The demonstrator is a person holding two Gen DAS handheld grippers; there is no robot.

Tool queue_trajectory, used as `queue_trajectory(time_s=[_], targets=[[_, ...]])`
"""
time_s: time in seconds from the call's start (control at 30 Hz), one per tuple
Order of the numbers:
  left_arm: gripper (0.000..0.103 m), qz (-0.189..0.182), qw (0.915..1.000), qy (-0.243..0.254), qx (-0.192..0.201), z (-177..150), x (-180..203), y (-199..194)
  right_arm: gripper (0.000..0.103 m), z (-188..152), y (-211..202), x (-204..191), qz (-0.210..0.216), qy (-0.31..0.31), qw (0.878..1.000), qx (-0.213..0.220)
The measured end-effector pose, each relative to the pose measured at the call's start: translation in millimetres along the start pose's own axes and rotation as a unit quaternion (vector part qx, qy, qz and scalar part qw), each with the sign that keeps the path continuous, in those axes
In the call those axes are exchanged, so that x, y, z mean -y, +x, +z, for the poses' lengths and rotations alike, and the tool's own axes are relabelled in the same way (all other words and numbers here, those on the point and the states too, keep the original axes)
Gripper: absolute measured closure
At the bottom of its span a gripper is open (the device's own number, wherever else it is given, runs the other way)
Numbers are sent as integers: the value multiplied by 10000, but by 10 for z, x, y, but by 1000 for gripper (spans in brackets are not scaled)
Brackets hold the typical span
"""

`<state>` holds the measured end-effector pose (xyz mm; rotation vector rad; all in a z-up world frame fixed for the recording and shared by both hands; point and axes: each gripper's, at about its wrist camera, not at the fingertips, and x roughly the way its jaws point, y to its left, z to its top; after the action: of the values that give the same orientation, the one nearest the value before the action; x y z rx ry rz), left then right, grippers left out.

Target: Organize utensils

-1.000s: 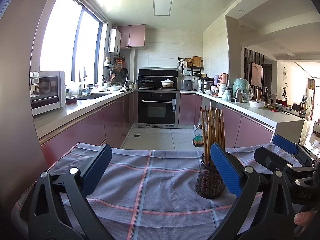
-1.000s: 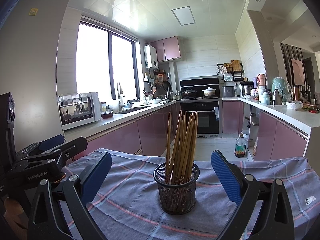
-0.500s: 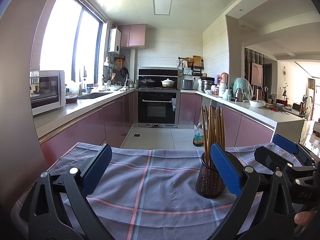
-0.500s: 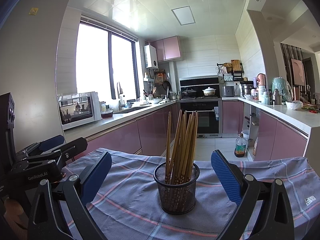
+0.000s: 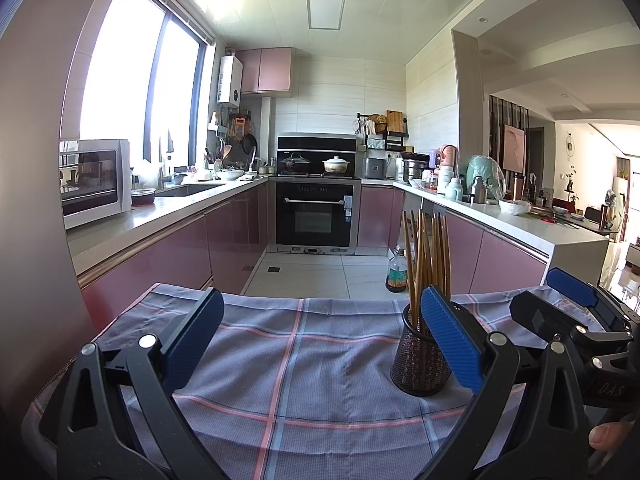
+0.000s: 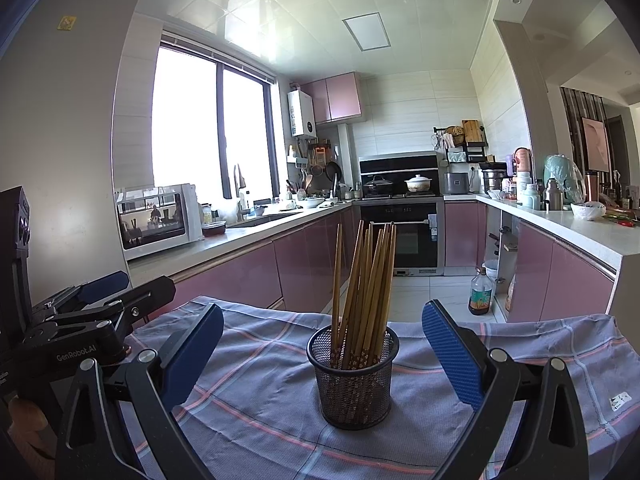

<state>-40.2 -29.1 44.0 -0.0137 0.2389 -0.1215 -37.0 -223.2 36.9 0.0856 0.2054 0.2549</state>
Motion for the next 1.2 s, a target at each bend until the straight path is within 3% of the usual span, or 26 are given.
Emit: queue_trajectory(time_s=[1.2], targets=[[6,0,10000,4,-42,-46,-23,-16,7,2,-8,5,-15,-2,10000,8]])
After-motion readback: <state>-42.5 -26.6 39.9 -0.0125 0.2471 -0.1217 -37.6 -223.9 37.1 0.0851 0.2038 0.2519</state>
